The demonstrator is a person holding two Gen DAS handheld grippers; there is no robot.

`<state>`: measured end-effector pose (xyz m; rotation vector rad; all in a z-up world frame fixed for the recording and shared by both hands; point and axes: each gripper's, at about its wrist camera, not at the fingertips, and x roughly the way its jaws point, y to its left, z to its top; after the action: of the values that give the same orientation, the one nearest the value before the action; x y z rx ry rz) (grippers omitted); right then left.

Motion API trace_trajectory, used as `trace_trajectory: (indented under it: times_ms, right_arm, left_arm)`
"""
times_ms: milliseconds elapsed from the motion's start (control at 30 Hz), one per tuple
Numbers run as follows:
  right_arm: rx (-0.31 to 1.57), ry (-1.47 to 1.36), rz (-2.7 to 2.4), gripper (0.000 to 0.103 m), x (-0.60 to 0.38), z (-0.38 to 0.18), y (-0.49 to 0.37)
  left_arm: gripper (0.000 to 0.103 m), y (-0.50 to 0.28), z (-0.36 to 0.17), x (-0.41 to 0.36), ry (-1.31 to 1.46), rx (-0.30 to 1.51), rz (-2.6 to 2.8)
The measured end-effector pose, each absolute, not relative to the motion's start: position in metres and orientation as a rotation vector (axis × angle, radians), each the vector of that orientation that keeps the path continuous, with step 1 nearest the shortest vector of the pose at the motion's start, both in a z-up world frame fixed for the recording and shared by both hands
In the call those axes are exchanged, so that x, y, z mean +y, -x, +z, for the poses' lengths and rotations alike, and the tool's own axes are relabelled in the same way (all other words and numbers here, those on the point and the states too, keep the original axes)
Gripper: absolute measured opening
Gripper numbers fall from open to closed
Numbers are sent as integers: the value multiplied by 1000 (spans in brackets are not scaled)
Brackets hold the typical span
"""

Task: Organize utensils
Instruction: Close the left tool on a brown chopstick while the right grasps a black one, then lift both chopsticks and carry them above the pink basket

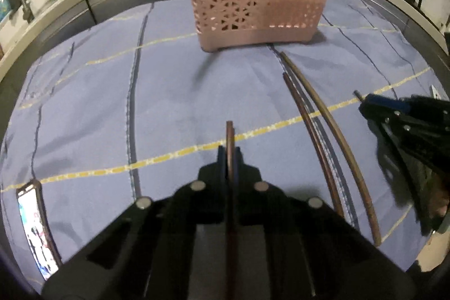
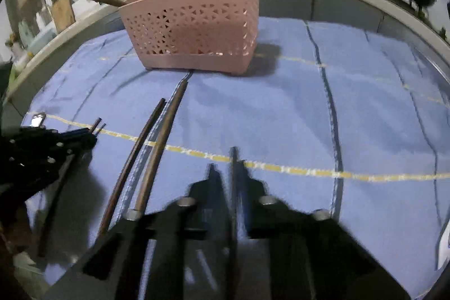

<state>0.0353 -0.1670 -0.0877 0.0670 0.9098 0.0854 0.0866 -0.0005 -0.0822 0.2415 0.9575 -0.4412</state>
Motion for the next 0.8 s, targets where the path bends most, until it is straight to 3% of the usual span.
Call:
trace_trajectory:
  times_ms: [100, 400, 800]
  right_arm:
    - [911, -116, 90, 5, -176, -77, -35]
    - [523, -180, 167, 5, -193, 32, 26]
    - [401, -160, 120, 5, -190, 57, 49]
  left_arm:
    - [5, -82, -53, 5, -182, 896, -455]
    - [5, -31, 76, 51, -55, 547, -470]
    - [5, -18, 85, 61, -43, 503, -445]
